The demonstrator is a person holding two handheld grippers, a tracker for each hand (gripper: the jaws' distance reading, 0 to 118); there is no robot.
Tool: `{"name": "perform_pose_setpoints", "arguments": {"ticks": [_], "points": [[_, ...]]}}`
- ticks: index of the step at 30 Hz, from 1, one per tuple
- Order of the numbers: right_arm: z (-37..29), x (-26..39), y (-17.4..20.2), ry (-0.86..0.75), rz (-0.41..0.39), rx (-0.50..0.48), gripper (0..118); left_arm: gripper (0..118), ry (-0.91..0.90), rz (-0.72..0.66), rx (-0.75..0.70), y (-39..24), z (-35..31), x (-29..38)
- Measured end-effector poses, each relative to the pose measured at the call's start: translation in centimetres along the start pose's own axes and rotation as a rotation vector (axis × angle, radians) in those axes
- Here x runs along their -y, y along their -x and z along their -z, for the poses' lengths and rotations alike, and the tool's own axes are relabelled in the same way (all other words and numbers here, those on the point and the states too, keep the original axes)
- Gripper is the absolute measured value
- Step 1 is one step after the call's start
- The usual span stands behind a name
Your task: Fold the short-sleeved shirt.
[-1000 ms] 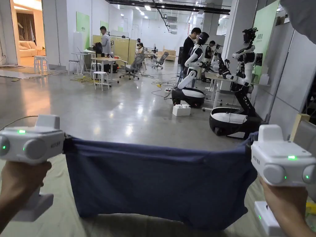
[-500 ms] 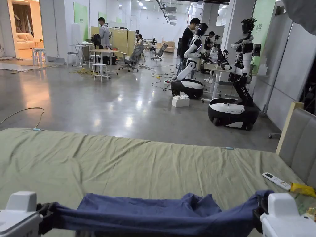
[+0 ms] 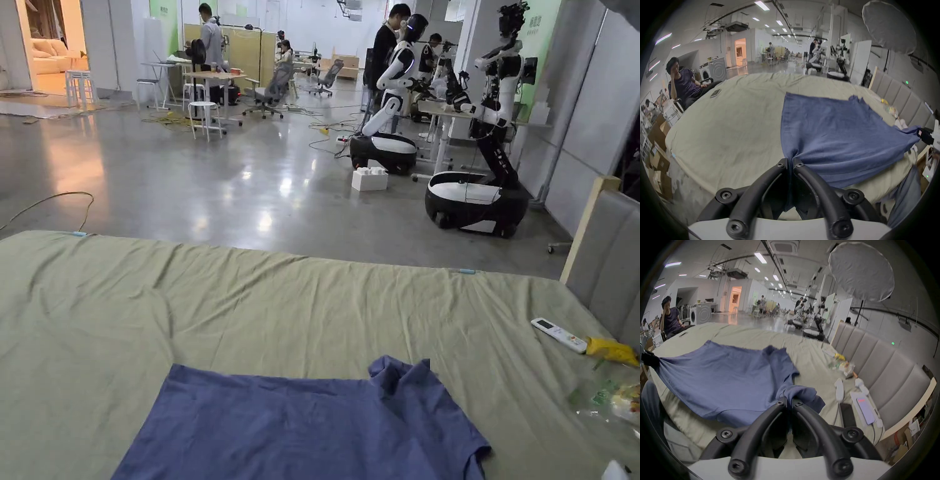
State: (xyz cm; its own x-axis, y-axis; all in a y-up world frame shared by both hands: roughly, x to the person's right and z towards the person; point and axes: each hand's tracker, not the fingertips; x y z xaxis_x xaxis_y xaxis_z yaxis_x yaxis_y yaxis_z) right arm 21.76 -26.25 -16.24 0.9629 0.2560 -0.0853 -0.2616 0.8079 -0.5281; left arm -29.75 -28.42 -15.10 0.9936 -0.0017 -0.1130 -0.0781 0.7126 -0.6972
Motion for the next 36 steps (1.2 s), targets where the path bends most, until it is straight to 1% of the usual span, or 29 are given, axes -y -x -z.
{"name": "perform_pose_setpoints", "arguments": {"ticks": [1, 3, 4, 5, 7, 10, 13, 14, 15, 16, 17, 18, 19, 20, 21, 22, 23, 24, 26, 30, 32, 33, 35, 36], "points": [[0.4, 0.6, 0.2, 0.018, 0.003, -0.006, 4, 6, 0.025, 0.025, 0.002, -0.1, 0.4, 0.1], [1.4, 1.8, 0.5, 0.091, 0.001, -0.013, 4, 6, 0.065, 0.023, -0.009, -0.1, 1.3, 0.2], [2.1, 2.0, 0.7, 0.14, -0.04, -0.023, 4, 6, 0.094, 0.018, -0.013, -0.2, 1.8, 0.4], [2.7, 2.4, 0.9, 0.182, -0.044, -0.025, 4, 6, 0.104, 0.019, -0.019, -0.2, 2.3, 0.4], [3.8, 3.1, 1.1, 0.237, -0.027, -0.04, 4, 6, 0.187, 0.047, -0.029, -0.5, 3.5, 0.4], [5.1, 3.5, 1.5, 0.278, -0.032, -0.022, 5, 6, 0.279, 0.087, -0.046, -1.1, 5.3, 0.9], [5.7, 3.2, 1.8, 0.304, -0.039, -0.017, 7, 6, 0.301, 0.088, -0.055, -1.7, 6.3, 1.4], [5.9, 3.2, 1.9, 0.312, -0.04, -0.015, 10, 6, 0.307, 0.087, -0.058, -1.8, 6.6, 1.6], [6.0, 3.1, 2.0, 0.323, -0.039, -0.015, 21, 6, 0.315, 0.083, -0.061, -1.9, 6.9, 1.8], [6.1, 3.0, 2.0, 0.325, -0.038, -0.012, 42, 7, 0.321, 0.076, -0.063, -1.8, 7.2, 2.1], [6.1, 2.8, 2.0, 0.326, -0.034, -0.008, 54, 10, 0.309, 0.071, -0.068, -1.7, 7.1, 2.0], [6.0, 2.5, 1.9, 0.314, -0.019, 0.003, 61, 20, 0.296, 0.066, -0.07, -1.8, 7.0, 1.8], [5.7, 2.0, 1.9, 0.279, 0.001, 0.019, 65, 40, 0.271, 0.061, -0.074, -1.9, 6.7, 1.4], [5.5, 1.4, 1.8, 0.241, 0.017, 0.024, 68, 54, 0.237, 0.049, -0.072, -1.9, 6.4, 1.1], [5.2, 0.7, 1.7, 0.195, 0.037, 0.024, 71, 61, 0.195, 0.034, -0.062, -1.9, 5.9, 0.5], [4.9, -0.2, 1.7, 0.141, 0.059, 0.022, 79, 62, 0.149, 0.024, -0.047, -2.0, 5.3, -0.2], [4.6, -1.0, 1.7, 0.1, 0.073, 0.021, 84, 62, 0.108, 0.016, -0.038, -2.2, 4.9, -0.8], [4.3, -2.0, 1.9, 0.046, 0.087, 0.023, 85, 62, 0.062, 0.007, -0.035, -2.3, 4.4, -1.8], [3.8, -3.9, 2.3, -0.074, 0.109, 0.032, 85, 62, -0.024, -0.011, -0.032, -2.9, 3.3, -3.5], [2.6, -7.1, 3.5, -0.278, 0.145, 0.054, 85, 62, -0.256, -0.06, -0.022, -4.2, 1.1, -6.7], [2.3, -8.1, 4.2, -0.352, 0.165, 0.049, 81, 62, -0.348, -0.07, -0.028, -5.0, 0.1, -8.0], [2.1, -8.6, 4.6, -0.382, 0.171, 0.052, 76, 61, -0.403, -0.067, -0.028, -5.5, -0.5, -8.6], [1.7, -9.5, 5.2, -0.448, 0.161, 0.068, 50, 58, -0.475, -0.06, -0.036, -6.5, -1.7, -9.5], [1.5, -9.8, 5.4, -0.47, 0.176, 0.067, 35, 49, -0.512, -0.051, -0.028, -6.8, -2.0, -9.9]]}}
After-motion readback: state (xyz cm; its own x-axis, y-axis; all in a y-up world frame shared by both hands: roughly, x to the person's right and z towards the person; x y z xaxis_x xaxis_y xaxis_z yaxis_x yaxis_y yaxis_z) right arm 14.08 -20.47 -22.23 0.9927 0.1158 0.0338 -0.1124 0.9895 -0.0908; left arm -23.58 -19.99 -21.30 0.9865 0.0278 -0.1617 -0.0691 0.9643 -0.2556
